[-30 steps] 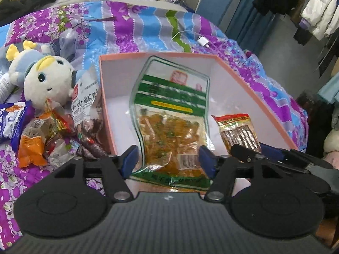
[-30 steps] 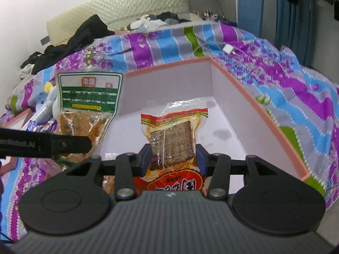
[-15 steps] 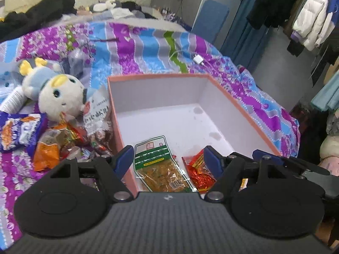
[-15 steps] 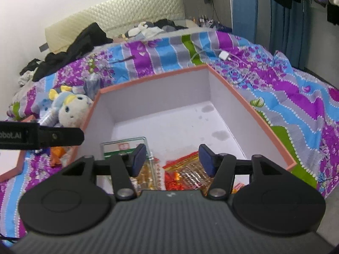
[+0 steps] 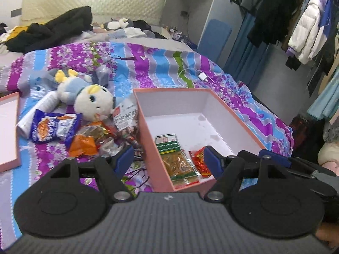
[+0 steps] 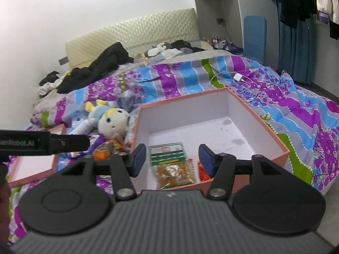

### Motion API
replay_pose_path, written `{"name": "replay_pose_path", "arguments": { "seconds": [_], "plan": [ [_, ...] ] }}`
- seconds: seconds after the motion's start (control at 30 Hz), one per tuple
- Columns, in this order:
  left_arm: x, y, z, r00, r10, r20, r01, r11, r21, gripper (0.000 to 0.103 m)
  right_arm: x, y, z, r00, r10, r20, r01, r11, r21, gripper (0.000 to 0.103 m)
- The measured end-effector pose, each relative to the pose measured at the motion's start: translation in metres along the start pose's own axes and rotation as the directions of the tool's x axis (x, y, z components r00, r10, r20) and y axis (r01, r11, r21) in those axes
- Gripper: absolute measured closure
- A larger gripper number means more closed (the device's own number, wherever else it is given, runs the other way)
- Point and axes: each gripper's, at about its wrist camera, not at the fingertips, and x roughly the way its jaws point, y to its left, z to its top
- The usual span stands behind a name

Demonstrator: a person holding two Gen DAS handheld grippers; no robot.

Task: Organize snacks
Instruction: 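Raise both tools out of the pink shoebox and back away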

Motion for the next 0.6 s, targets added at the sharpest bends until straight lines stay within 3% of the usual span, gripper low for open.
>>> {"name": "replay_pose_path", "arguments": {
  "seconds": [0.6],
  "plan": [
    [-0.112, 0.033, -0.065, 0.995, 0.091, 0.041, -0.089, 0.995, -0.048, 0.026, -0.072, 0.053, -0.045, 0.995, 0.099, 0.013, -0.098, 0.995, -0.034, 0.045]
  ]
}}
